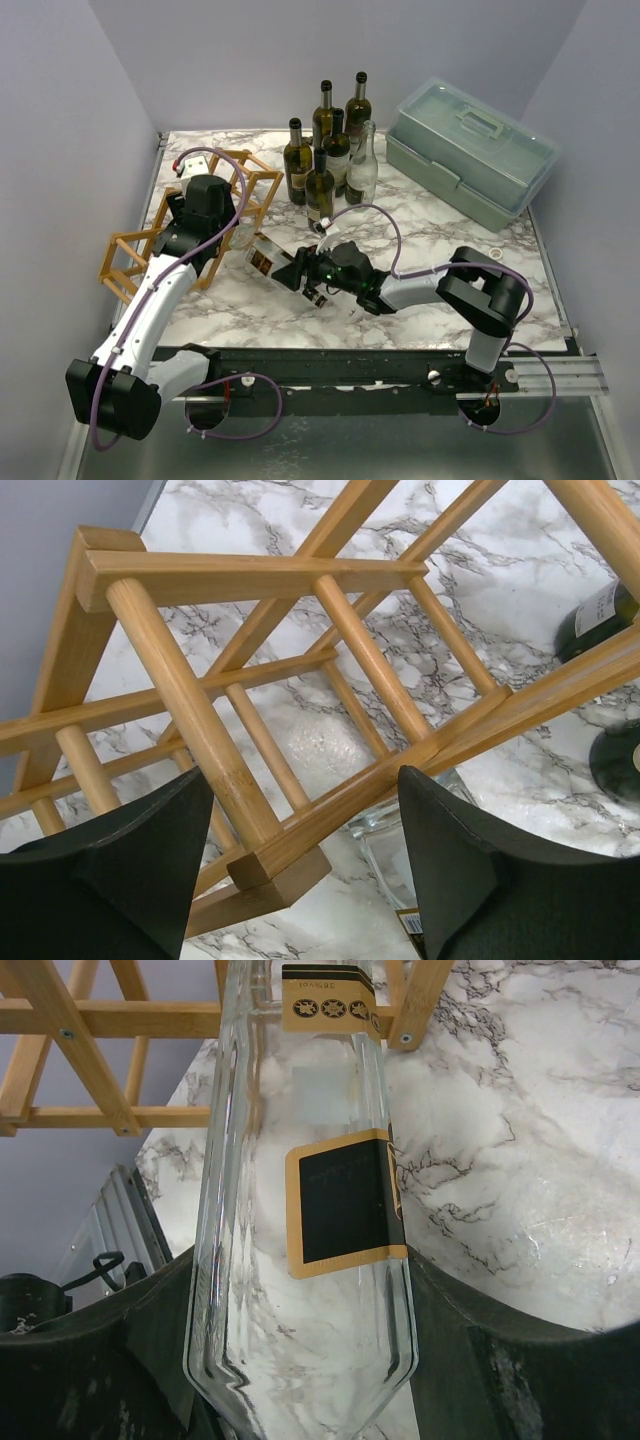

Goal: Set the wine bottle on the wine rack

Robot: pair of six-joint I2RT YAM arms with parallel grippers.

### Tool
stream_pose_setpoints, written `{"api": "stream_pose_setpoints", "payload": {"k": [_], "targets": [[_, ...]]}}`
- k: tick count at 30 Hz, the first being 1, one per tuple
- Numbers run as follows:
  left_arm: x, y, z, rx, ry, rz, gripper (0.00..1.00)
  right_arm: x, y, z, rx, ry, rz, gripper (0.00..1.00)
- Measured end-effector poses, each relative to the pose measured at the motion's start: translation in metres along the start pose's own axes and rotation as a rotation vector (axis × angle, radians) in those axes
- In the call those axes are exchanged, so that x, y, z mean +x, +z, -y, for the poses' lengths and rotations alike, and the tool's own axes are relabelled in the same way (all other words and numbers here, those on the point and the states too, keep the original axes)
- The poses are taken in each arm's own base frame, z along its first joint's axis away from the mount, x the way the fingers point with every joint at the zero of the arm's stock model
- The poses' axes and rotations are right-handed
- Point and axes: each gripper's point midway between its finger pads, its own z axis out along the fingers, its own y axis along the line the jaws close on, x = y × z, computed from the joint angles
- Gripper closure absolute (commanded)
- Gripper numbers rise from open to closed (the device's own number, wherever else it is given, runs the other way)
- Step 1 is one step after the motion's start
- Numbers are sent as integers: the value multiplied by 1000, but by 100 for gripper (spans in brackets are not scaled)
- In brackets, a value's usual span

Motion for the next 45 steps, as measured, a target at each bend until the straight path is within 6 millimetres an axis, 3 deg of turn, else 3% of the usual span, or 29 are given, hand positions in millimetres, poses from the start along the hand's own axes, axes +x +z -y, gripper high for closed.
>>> {"api": "stream_pose_setpoints", "payload": {"k": [12, 22, 26, 29, 38, 45], "targets": [[-2, 6, 7, 40, 28, 47, 54, 9, 14, 22, 21, -7, -37, 99], [-2, 4, 8, 60, 30, 61, 79, 2, 17, 23, 7, -17, -32, 100], [2, -1, 4, 67, 18, 73, 84, -2, 18, 19, -7, -19, -28, 99], [4, -7, 1, 76, 9, 84, 100, -4, 18, 15, -24, -22, -31, 99], [10, -16, 0, 116, 10, 94, 100, -15, 25, 8, -64, -18, -40, 99], [13, -19, 4, 152, 22, 92, 100, -18, 46, 12, -102, -4, -53, 99]]}}
